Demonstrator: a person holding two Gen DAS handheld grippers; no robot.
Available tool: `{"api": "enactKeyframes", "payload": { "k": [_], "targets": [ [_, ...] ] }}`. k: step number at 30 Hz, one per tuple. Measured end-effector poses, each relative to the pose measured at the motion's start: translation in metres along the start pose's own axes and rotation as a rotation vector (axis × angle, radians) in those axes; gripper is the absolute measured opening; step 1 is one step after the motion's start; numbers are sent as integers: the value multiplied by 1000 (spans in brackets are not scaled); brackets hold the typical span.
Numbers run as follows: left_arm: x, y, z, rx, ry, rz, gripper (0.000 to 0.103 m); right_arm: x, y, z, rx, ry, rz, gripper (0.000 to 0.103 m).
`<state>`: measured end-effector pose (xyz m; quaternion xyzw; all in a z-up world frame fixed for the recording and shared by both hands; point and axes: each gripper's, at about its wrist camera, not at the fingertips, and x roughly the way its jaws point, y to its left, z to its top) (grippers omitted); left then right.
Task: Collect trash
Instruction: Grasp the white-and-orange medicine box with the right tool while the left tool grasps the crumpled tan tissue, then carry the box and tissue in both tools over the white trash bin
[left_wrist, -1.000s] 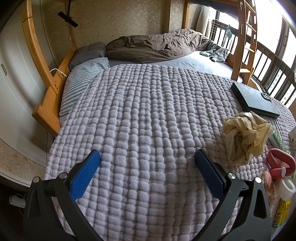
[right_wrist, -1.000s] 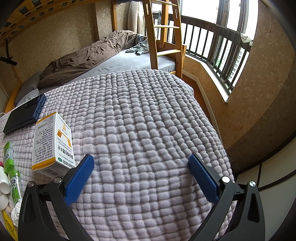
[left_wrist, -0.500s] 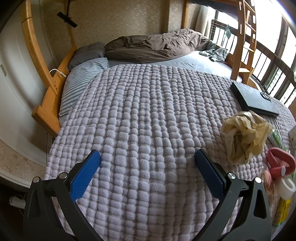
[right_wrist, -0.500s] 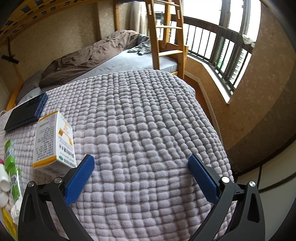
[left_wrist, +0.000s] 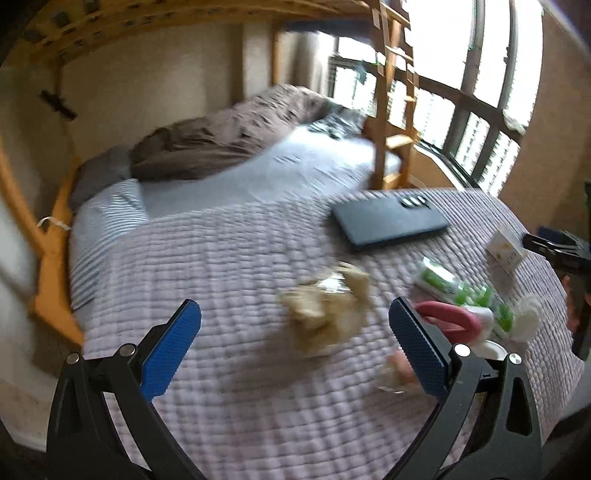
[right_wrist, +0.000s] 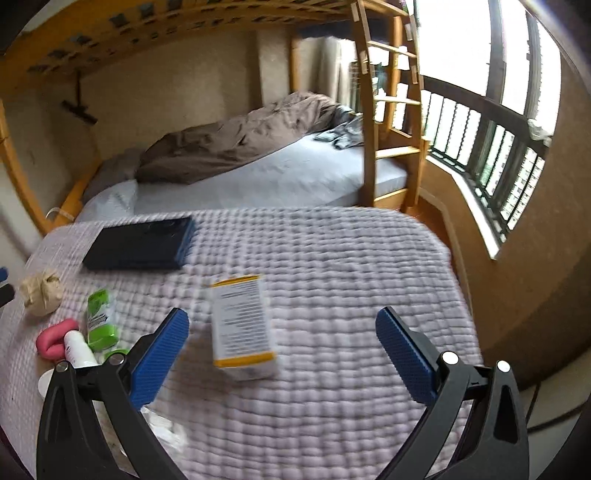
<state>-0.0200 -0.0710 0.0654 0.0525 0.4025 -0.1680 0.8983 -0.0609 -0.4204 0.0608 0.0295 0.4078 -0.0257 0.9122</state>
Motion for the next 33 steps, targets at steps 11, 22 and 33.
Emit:
{"api": "enactKeyframes", "payload": {
  "k": [11,22,33],
  "targets": [
    [46,-9,-5,-69,121,-57,94,34,9,-13,33,108,30,75],
    [63,-22,-2,-29,129,-59,55,37,14,-12,32,111,44,38],
    [28,-5,-18,-88,85,-48,55,4,13,-19,24,82,66,37]
  ]
}}
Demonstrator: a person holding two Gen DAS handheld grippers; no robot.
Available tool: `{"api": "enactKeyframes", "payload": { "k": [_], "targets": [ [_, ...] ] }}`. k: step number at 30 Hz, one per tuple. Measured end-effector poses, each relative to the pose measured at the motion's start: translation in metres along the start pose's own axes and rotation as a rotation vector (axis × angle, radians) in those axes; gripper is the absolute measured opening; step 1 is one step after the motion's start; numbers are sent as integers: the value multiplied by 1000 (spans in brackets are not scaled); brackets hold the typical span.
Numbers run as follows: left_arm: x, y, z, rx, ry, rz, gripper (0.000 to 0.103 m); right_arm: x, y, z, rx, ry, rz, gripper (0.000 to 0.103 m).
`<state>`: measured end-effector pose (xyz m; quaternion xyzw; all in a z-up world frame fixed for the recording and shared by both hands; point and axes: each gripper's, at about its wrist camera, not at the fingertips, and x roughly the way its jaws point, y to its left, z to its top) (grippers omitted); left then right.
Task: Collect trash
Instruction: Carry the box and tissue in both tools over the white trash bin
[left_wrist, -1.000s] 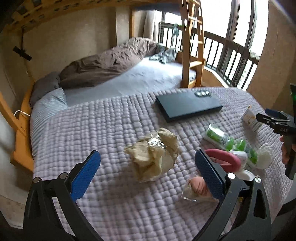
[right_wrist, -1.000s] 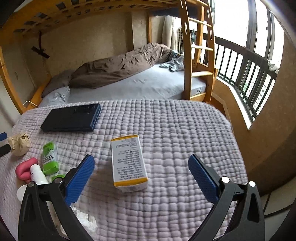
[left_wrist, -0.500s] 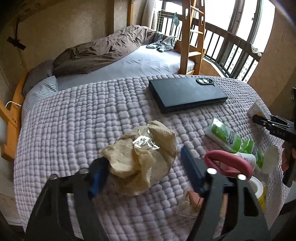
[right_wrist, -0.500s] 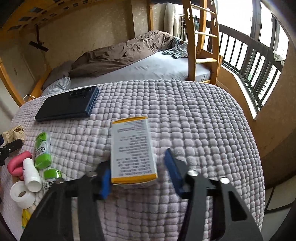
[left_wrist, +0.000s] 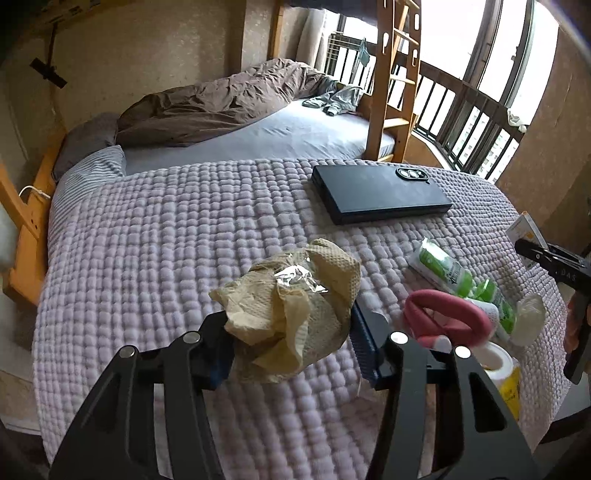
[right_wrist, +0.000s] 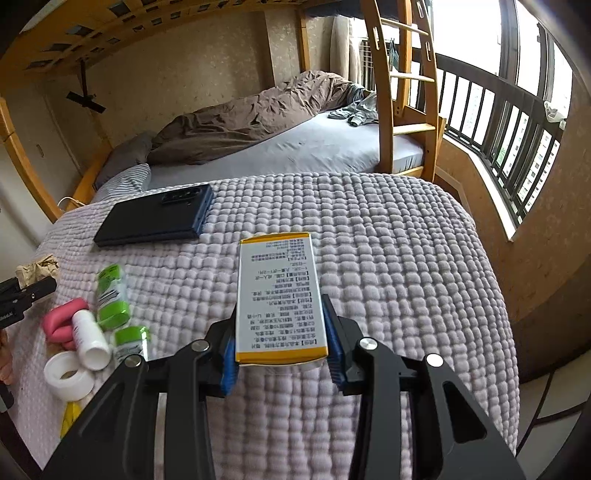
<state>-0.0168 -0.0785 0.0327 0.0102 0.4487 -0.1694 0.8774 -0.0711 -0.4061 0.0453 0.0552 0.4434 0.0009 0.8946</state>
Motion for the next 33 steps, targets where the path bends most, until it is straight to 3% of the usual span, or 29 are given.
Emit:
{"api": "enactKeyframes", "payload": {
  "k": [8,16,23,33],
  "targets": [
    [-44,-2,-25,-26,-32,-20,55,-47,19,-25,-47,-23,47,38],
    [-91,-32,-74,6,-27,-39,55,-102,55,-79,-94,-7,154,38],
    [-126,-63,-128,41,17,-109,55,-150,87,-135,-145,35,283,38],
    [-151,-96,-189,104,83,-154,55,-186,116,-200,-217,129,374,38]
  ]
}}
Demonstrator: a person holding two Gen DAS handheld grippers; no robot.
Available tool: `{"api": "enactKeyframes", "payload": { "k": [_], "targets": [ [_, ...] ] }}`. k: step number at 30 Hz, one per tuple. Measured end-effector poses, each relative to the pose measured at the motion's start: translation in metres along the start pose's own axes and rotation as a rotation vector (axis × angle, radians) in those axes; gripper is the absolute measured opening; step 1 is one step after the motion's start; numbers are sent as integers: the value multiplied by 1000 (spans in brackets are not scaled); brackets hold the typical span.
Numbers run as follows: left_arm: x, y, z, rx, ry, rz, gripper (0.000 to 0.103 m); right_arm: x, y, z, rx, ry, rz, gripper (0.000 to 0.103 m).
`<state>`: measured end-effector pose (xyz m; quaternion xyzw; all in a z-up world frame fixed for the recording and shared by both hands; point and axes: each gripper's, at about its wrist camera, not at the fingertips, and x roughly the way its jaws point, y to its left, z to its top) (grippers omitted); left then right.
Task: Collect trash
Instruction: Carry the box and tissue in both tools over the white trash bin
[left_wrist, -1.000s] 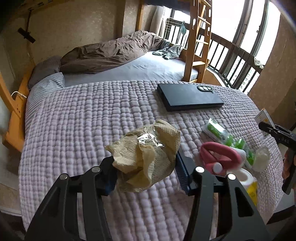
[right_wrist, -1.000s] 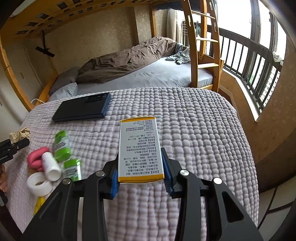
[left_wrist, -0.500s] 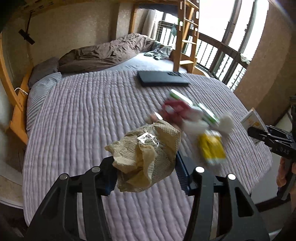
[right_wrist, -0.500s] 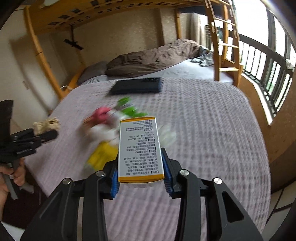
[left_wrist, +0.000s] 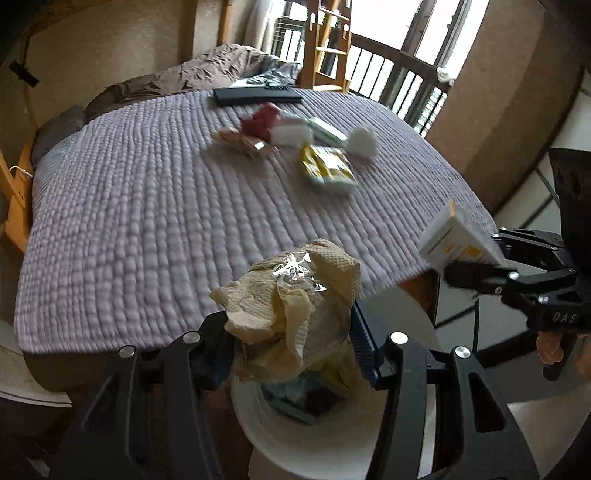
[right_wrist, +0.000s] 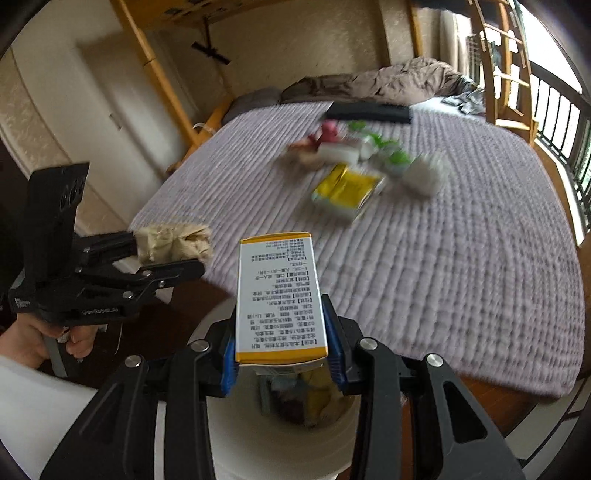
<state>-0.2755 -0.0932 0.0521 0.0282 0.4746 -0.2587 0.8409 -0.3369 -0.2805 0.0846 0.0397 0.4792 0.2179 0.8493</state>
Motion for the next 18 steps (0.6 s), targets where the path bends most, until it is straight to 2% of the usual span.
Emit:
{"api": "enactKeyframes", "payload": {
  "k": [6,18],
  "targets": [
    [6,-12,-23,5,46,-12,55,6,12,-29,-3,70,7,38],
    [38,-23,-50,43,143,39,55,31,8,-59,18,163,-31,38]
  ]
}}
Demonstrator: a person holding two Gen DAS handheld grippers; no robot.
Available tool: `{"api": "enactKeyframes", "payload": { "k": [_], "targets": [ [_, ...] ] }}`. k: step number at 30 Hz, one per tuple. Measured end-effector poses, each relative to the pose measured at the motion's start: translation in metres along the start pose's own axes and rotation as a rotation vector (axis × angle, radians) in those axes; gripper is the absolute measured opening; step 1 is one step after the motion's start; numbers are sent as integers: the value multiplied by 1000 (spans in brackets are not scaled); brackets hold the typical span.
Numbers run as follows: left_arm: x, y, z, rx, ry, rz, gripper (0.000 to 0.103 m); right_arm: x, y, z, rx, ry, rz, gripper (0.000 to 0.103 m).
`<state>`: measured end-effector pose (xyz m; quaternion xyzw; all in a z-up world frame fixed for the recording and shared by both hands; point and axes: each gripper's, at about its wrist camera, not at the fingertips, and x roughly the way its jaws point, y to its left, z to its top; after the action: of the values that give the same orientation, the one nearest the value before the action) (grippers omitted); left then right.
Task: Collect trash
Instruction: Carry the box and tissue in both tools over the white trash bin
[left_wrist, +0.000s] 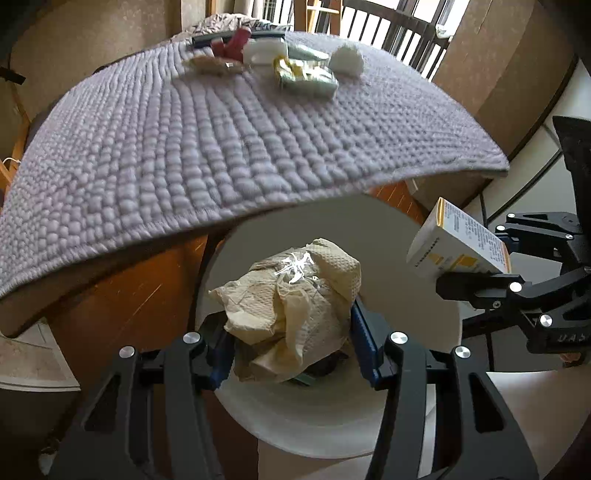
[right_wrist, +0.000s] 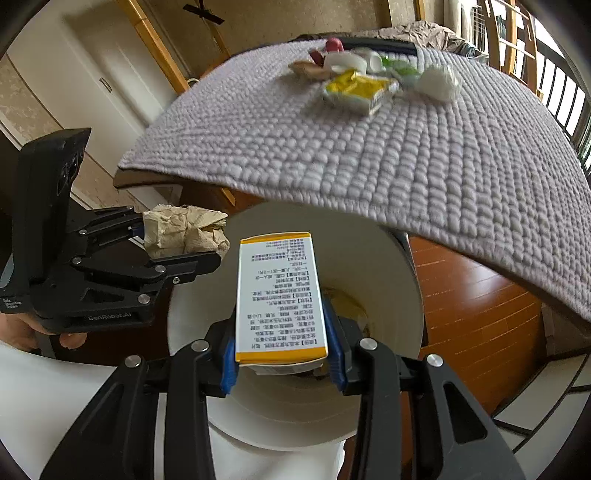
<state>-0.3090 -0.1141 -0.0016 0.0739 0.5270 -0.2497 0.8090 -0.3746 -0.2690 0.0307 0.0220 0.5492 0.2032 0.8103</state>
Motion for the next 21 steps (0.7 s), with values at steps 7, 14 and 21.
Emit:
{"api": "enactKeyframes", "payload": {
  "k": [7,14,21],
  "targets": [
    [19,-2,-1,21,41,24,55,18,1,-9,1,24,-30,38],
    [40,-5,-8,31,76,37,55,45,-4,-5,41,48,-49,38],
    [56,-8,-14,47,107,48,55,68,-3,-2,38,78,-68,38]
  ]
}}
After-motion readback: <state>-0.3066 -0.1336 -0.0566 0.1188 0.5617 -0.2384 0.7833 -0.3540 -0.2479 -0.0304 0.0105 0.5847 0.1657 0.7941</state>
